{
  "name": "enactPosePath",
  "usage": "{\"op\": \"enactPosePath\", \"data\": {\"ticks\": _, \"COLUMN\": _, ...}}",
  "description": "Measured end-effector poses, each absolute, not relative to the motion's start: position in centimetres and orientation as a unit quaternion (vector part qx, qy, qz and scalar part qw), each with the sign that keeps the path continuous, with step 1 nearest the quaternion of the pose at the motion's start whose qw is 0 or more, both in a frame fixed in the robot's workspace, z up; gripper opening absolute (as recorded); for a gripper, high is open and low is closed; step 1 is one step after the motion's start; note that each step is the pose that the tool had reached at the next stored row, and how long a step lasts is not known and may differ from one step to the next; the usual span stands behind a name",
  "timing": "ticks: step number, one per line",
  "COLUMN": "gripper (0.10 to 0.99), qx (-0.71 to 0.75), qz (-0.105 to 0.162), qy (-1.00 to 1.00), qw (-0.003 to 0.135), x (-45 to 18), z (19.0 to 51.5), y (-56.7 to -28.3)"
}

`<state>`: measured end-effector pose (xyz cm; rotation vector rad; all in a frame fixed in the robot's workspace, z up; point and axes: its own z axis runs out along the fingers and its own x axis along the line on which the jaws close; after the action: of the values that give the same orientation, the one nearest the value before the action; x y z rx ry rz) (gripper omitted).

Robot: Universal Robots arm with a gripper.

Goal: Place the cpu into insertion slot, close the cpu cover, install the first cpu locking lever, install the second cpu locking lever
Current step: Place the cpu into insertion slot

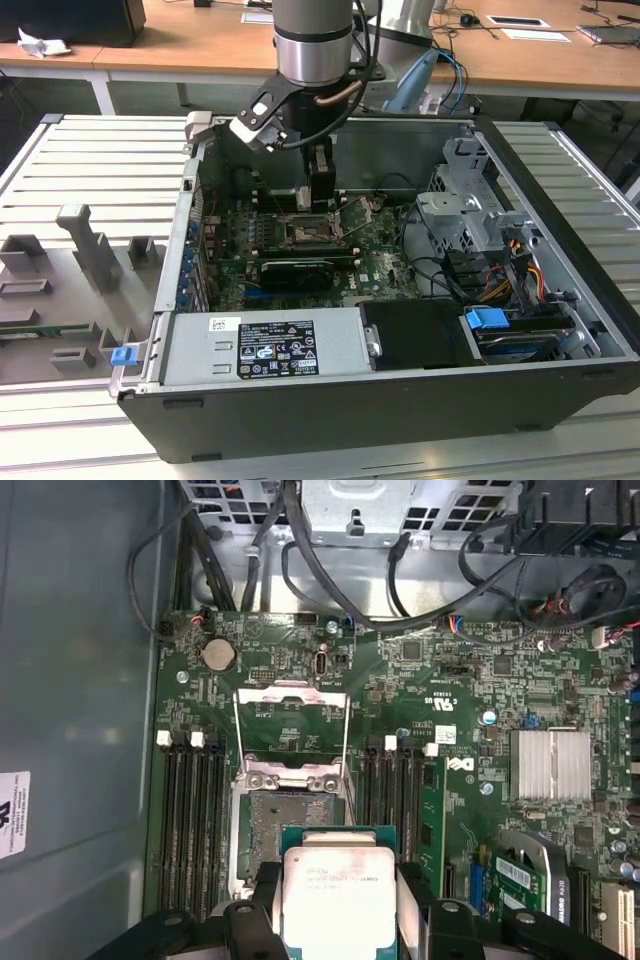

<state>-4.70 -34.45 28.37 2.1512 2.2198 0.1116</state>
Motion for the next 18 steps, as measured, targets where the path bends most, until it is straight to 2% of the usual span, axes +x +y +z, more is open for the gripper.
{"op": "enactPosePath", "data": {"ticks": 18, "gripper": 0.541, "qx": 0.695, "qz": 0.036, "qy": 0.718, "qw": 0.024, "x": -4.7, "z": 27.1, "y": -34.5}}
